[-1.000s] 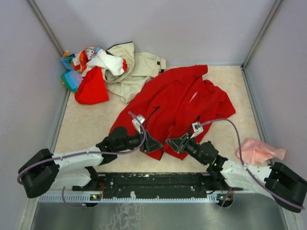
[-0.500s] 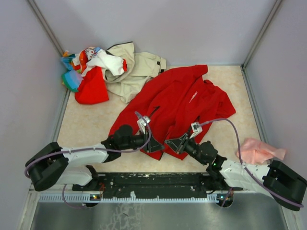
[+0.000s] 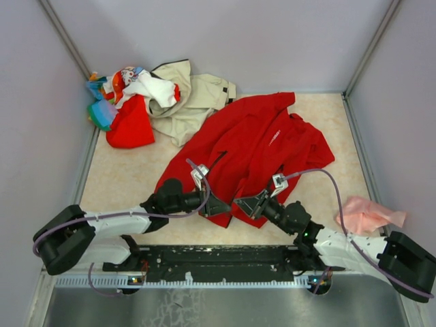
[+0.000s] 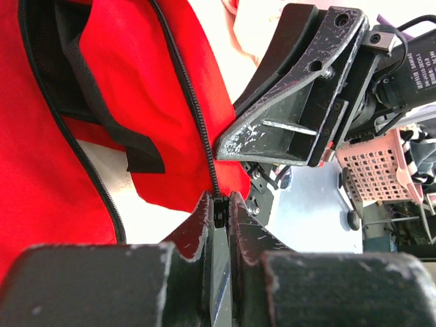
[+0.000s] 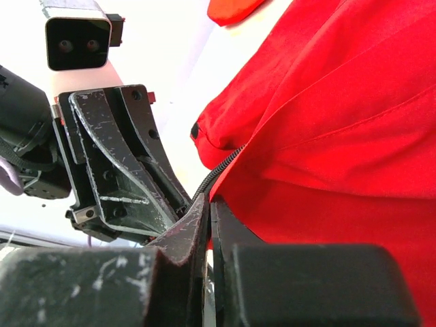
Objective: Zip up the jacket
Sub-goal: Adjust the zipper on the jacket.
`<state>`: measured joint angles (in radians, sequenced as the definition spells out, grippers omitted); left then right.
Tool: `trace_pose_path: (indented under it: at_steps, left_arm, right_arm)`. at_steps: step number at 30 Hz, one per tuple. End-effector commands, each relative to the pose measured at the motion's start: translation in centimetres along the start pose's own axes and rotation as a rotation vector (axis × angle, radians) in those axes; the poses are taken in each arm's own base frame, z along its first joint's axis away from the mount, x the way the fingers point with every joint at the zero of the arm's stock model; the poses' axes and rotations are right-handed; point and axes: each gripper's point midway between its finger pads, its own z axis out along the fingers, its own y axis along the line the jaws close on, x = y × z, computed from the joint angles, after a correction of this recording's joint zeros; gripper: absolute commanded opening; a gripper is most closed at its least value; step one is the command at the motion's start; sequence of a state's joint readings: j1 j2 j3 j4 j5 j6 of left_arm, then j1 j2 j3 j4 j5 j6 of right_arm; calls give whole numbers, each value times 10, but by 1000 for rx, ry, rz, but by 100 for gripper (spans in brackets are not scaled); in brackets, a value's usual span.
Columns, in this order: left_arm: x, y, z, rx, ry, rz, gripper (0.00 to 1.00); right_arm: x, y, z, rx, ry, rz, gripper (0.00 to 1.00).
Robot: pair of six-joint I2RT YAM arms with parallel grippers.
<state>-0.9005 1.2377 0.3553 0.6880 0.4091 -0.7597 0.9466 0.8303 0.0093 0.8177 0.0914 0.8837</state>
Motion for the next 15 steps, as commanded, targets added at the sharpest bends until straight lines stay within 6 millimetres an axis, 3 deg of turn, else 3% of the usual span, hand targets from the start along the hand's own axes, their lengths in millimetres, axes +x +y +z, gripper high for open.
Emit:
trace_pose_path:
  at_steps: [1,10,15]
  left_arm:
    - [-6,-11,-5,66,-30,0,0]
    - [-13,-17,-8,90,-69,18,0]
    - [-13,-17,-9,92,-76,22,0]
  right_arm:
    - [-13,12,2,-26,-48,26,7]
    - [-6,17,1,-41,-29,152,41]
    - [-4,24,2,-55,-14,185,52]
